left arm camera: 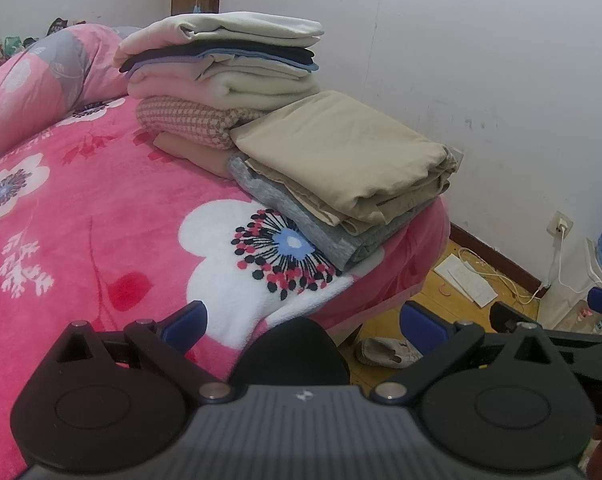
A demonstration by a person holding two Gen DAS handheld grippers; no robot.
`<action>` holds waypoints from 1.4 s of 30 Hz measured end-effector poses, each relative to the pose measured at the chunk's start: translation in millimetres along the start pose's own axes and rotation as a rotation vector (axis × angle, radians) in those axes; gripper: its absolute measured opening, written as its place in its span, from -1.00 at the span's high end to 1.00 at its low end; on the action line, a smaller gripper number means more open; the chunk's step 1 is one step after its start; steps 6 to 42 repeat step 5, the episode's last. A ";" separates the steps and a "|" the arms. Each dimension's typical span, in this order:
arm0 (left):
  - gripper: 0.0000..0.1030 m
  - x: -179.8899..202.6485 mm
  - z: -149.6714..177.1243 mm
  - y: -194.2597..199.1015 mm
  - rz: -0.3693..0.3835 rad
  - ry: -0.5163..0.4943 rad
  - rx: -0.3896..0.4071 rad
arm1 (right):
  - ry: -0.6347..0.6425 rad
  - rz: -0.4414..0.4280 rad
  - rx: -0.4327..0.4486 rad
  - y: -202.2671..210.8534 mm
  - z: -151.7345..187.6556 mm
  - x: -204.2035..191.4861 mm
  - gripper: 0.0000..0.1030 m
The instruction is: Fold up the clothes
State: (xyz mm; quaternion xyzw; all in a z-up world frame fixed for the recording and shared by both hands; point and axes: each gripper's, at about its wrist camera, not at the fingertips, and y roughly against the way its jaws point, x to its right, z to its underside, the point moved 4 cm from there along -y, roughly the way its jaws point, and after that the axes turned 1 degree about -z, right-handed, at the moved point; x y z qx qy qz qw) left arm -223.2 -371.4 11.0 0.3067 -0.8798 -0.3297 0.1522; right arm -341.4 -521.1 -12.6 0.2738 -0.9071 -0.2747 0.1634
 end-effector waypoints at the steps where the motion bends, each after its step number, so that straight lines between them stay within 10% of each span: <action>1: -1.00 -0.1 -0.1 0.2 0.000 0.000 0.000 | 0.001 0.000 0.000 0.2 -0.1 -0.6 -0.97; 42: -1.00 -0.3 -0.6 0.5 -0.001 -0.001 0.002 | -0.001 0.000 0.001 0.9 0.2 -0.4 -0.97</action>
